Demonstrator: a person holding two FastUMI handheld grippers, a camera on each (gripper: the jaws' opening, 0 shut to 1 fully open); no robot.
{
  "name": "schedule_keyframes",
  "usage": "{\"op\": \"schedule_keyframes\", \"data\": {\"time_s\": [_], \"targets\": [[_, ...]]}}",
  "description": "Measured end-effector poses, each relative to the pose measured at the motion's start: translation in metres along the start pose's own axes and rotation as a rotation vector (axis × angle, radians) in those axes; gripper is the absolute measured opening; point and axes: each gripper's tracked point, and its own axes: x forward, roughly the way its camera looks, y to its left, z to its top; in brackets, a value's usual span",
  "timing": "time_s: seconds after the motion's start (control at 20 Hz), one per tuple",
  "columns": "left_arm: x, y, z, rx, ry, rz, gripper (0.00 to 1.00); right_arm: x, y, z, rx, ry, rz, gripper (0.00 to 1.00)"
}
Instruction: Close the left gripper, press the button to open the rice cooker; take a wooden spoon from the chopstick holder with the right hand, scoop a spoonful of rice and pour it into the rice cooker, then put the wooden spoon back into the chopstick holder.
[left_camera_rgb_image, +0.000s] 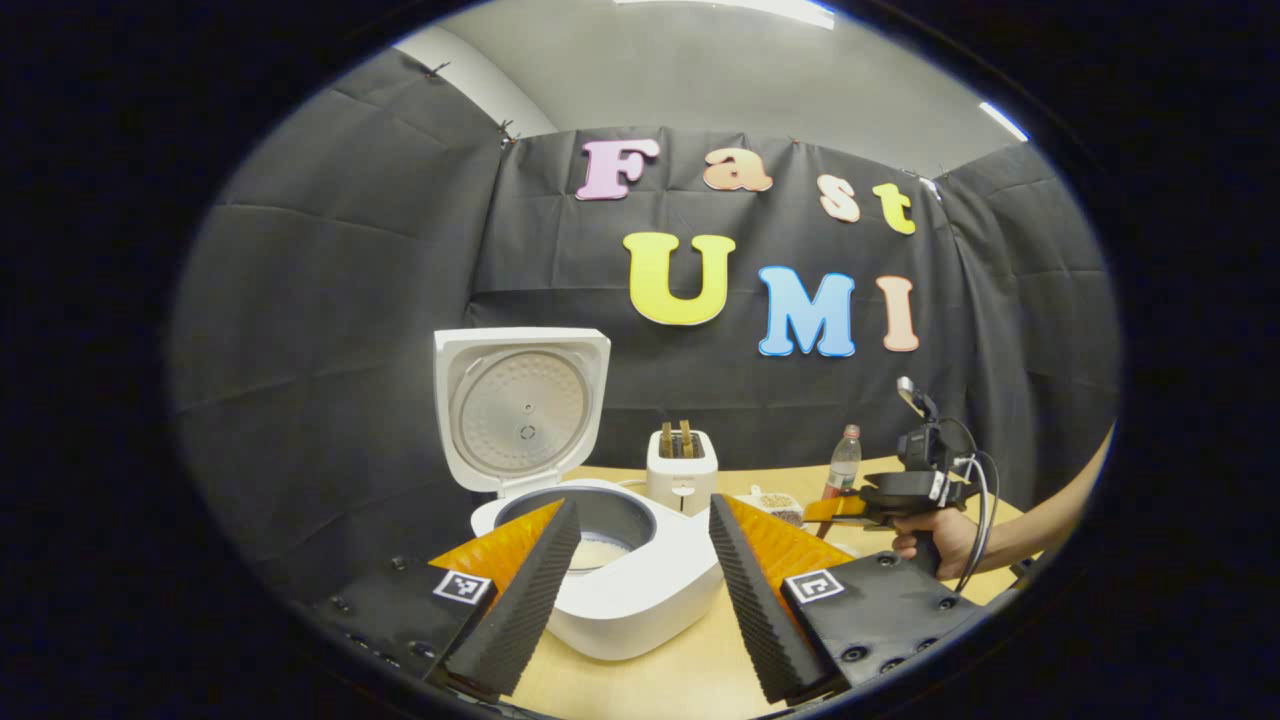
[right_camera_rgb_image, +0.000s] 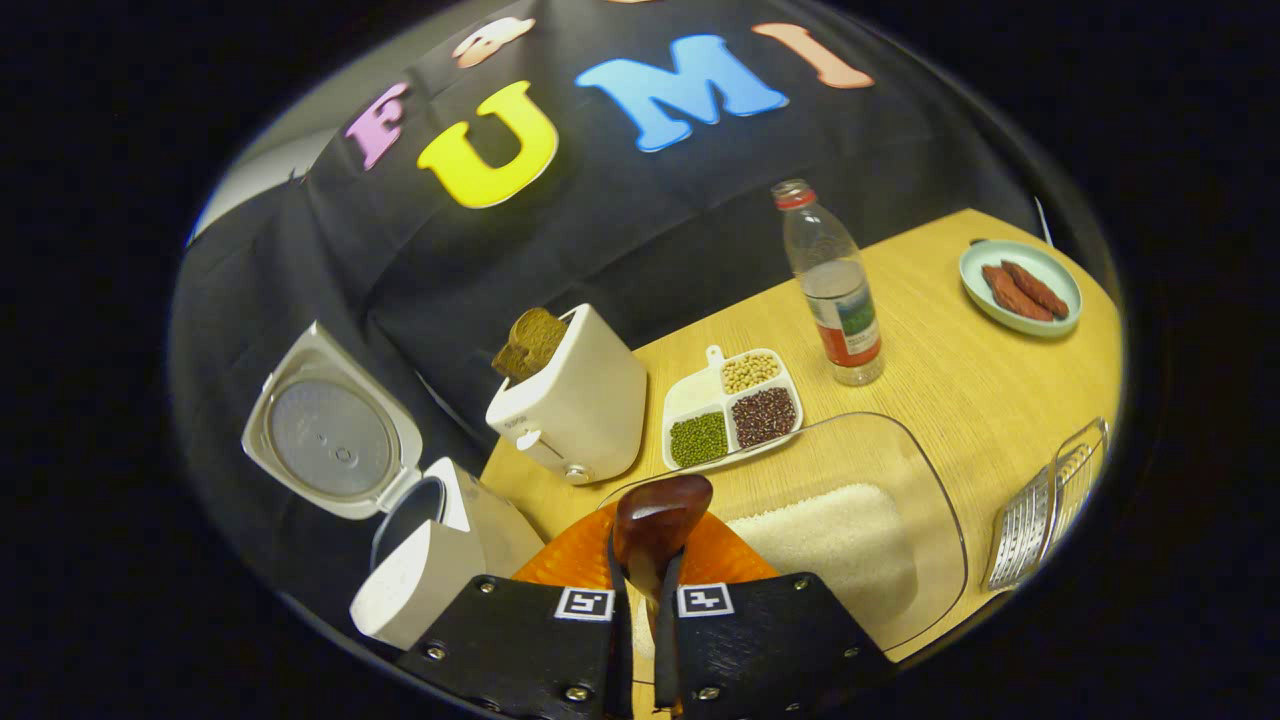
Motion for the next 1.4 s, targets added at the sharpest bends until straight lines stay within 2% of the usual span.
{"op": "schedule_keyframes", "data": {"time_s": [0.35, 0.6, 0.85, 1.0, 1.05, 1.15, 1.35, 1.4], "targets": [[0.001, -0.017, 0.012, 0.034, -0.025, -0.046, 0.91, -0.035, -0.033, 0.065, 0.305, -0.15, 0.059, 0.08], [0.003, -0.029, 0.011, 0.023, -0.027, -0.069, 0.93, -0.064, -0.017, 0.101, 0.498, -0.223, 0.173, 0.09], [0.002, -0.034, 0.014, 0.029, -0.039, -0.073, 0.93, -0.084, 0.025, 0.127, 0.672, -0.239, 0.325, 0.08], [0.001, -0.028, 0.011, 0.05, -0.051, -0.051, 0.89, -0.086, 0.06, 0.129, 0.674, -0.208, 0.387, 0.09], [0.0, -0.028, 0.01, 0.042, -0.058, -0.054, 0.93, -0.086, 0.073, 0.131, 0.682, -0.194, 0.413, 0.09], [-0.001, -0.025, 0.006, 0.039, -0.057, -0.055, 0.92, -0.086, 0.099, 0.136, 0.695, -0.174, 0.464, 0.09], [-0.007, -0.017, 0.002, 0.057, -0.069, -0.052, 0.93, -0.081, 0.149, 0.136, 0.638, -0.128, 0.533, 0.08], [-0.008, -0.013, -0.002, 0.061, -0.064, -0.05, 0.89, -0.079, 0.161, 0.135, 0.62, -0.116, 0.546, 0.09]]}}
